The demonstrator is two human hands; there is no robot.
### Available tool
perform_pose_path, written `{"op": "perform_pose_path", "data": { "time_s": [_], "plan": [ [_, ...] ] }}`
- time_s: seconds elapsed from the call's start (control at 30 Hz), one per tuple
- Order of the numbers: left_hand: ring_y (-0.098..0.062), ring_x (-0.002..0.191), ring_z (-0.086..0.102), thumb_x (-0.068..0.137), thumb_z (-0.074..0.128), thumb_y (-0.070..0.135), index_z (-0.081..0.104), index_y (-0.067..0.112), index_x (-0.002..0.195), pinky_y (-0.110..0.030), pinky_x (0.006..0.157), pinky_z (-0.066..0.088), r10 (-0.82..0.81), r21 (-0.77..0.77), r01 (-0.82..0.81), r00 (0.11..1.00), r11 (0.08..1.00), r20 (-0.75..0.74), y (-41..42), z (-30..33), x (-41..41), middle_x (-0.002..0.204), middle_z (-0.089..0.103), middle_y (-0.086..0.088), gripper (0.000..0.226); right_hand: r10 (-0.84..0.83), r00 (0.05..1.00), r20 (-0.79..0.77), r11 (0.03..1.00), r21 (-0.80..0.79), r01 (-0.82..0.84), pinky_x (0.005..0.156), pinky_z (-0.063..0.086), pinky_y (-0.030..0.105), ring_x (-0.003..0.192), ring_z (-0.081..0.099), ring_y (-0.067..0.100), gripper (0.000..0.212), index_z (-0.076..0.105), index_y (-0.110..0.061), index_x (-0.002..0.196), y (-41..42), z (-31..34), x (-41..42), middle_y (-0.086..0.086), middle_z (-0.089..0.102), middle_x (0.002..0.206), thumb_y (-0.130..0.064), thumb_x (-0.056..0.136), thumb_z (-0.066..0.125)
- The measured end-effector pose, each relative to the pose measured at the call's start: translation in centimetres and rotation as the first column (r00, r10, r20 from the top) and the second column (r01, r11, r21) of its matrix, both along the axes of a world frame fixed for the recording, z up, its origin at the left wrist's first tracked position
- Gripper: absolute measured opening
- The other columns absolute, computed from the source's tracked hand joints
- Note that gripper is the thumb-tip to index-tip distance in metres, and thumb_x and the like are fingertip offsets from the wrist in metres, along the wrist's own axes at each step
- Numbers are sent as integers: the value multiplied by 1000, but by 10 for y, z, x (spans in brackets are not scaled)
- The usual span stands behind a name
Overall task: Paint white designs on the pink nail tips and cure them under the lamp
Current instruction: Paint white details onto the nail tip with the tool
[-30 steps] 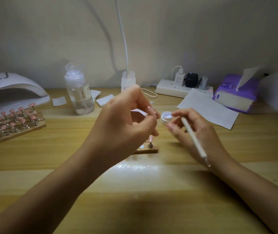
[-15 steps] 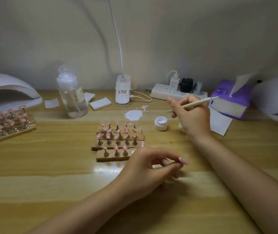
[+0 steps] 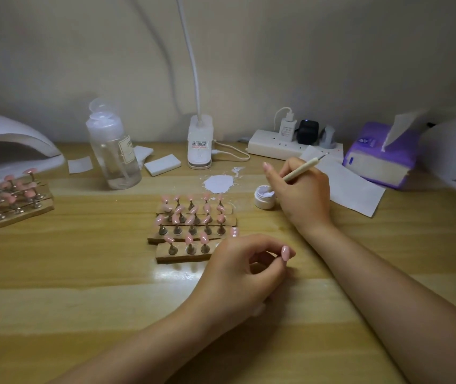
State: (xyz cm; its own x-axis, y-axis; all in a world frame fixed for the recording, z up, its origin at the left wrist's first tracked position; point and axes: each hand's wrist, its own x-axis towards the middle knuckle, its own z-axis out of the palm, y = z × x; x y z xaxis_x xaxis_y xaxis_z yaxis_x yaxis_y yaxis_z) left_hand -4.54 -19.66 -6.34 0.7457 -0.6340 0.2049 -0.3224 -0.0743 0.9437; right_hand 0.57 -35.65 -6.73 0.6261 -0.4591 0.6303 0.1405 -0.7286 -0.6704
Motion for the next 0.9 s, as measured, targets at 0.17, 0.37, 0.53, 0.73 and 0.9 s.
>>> {"op": "perform_pose_path", "data": {
  "time_s": [0.17,0.37,0.53,0.73,0.9],
  "plan": [
    [-13,72,65,87,58,9,67,19,79,-26,52,52,-8,5,8,1000,1000,26,-1,-1,0,82,64,-4,15,-20,999,44,999,28,19,55,31,28,51,46,15,47,35,-25,50,0,0,-1,-11,43,44,-35,83,65],
    [-5,73,67,89,58,12,64,28,77,-18,56,52,-12,11,11,998,1000,62,-1,-4,2,76,64,8,21,56,988,145,937,334,-102,60,48,23,49,59,5,29,50,-24,61,2,17,-10,-6,60,54,-31,88,60],
    [-9,74,69,85,62,10,68,22,77,-22,53,54,-6,-39,6,1000,999,-4,-1,-4,2,80,69,0,16,236,967,99,888,382,-256,52,45,12,50,55,-2,23,64,-14,71,8,43,-39,-7,64,57,-30,86,61],
    [-12,72,70,82,63,9,71,14,80,-24,56,56,-20,-65,15,997,998,-68,-2,-2,1,80,70,-5,10,326,935,141,707,620,-340,52,51,18,43,48,2,33,51,-21,46,27,28,-94,-8,46,43,-44,54,72],
    [-9,76,70,77,63,19,74,30,78,-23,58,57,-50,-108,40,994,993,-93,-1,1,-1,82,73,6,16,366,907,209,647,643,-409,46,46,16,38,55,10,35,45,-10,53,37,17,-98,-2,41,40,-32,66,69]
  ]
}}
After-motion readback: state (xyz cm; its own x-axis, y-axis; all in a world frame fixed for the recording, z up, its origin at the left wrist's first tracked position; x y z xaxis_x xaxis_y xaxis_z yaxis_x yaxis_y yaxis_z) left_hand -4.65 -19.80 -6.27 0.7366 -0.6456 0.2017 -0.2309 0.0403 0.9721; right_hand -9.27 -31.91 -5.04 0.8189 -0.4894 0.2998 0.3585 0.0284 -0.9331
